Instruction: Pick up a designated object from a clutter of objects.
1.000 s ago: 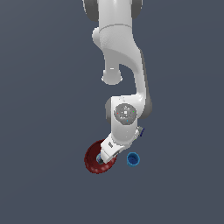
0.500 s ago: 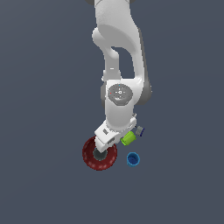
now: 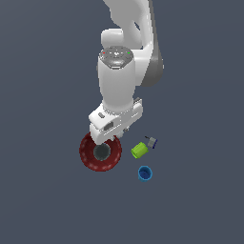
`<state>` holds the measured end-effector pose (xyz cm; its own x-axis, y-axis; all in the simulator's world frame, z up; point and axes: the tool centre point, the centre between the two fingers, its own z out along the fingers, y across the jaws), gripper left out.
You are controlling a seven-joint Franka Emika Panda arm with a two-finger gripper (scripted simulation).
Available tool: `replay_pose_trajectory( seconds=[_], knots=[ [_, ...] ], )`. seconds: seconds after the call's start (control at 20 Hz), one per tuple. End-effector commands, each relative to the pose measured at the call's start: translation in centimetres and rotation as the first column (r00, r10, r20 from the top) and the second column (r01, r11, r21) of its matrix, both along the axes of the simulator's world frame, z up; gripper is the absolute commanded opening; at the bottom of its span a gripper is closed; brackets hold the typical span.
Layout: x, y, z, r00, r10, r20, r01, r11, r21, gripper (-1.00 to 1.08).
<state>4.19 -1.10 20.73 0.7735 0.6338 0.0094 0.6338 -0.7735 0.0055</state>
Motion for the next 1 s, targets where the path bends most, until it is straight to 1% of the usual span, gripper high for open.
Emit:
replay_pose_trajectory(
  seconds=[0.0, 0.55, 0.75, 0.95],
  knots=[
    [-0.9, -0.9, 2.9, 1.0, 0.0, 0.003, 0.0, 1.0, 0.0, -1.0],
    [-4.6, -4.8, 14.2, 1.0, 0.0, -0.005, 0.0, 1.0, 0.001, -1.0],
    [-5.4, -5.8, 17.2, 1.0, 0.0, -0.007, 0.0, 1.0, 0.0, -1.0],
    [-6.0, -6.6, 19.3, 1.0, -0.001, -0.009, 0.001, 1.0, 0.0, -1.0]
  ],
)
